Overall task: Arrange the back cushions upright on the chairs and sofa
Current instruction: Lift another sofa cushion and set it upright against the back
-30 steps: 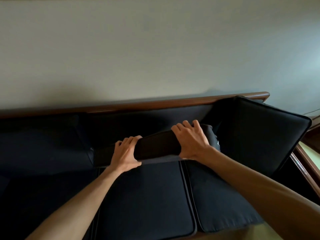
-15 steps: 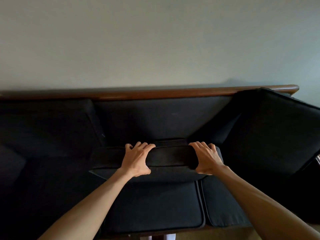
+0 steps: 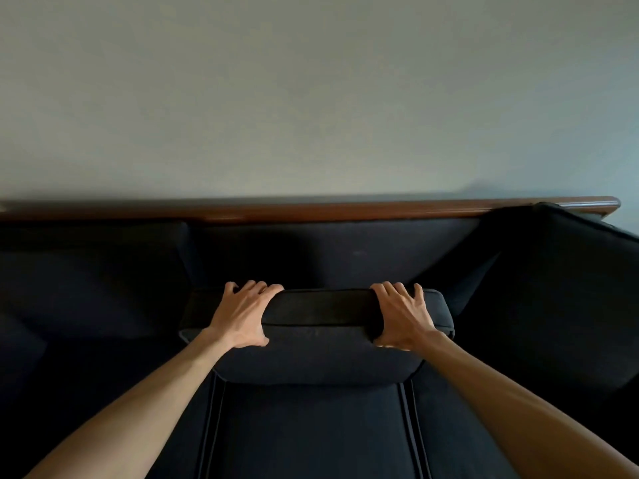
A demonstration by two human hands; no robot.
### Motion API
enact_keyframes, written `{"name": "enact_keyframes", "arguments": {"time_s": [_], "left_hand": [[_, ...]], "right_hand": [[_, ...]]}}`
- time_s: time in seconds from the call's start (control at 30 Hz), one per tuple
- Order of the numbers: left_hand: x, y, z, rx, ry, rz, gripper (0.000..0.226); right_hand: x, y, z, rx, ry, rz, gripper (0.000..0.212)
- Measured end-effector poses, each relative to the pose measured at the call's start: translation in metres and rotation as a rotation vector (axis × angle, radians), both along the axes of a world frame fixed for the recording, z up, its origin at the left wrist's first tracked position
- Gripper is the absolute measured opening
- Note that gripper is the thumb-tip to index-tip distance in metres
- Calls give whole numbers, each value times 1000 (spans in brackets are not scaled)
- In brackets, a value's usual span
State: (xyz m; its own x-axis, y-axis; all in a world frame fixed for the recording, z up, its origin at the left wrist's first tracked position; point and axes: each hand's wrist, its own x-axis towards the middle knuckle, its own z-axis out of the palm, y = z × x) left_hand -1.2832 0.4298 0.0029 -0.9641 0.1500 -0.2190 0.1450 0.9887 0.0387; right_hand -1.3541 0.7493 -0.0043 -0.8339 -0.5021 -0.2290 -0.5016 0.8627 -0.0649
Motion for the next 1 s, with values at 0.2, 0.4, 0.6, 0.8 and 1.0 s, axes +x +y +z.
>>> {"name": "enact_keyframes", "arguments": {"time_s": [0.2,0.4,0.6,0.8,1.0], "left_hand": [[-50,-19,9,-37,12,19,104],[-96,-43,17,-53,-8,31,103],[-104,-63,-4,-36,-55,80,106],[-126,-72,-7,-7,-128,98,113],[-150,-84,-18,16,-175,119,120]], "right_hand": [[-48,-22,5,-23,17,-23,87],[-89,-48,6,-50,-17,-37,88],[-104,-71,-7,-23,-40,7,96],[-125,-78,-14,-31,-66,2,108],[-138,-81,-28,-29,-6,-40,110]]}}
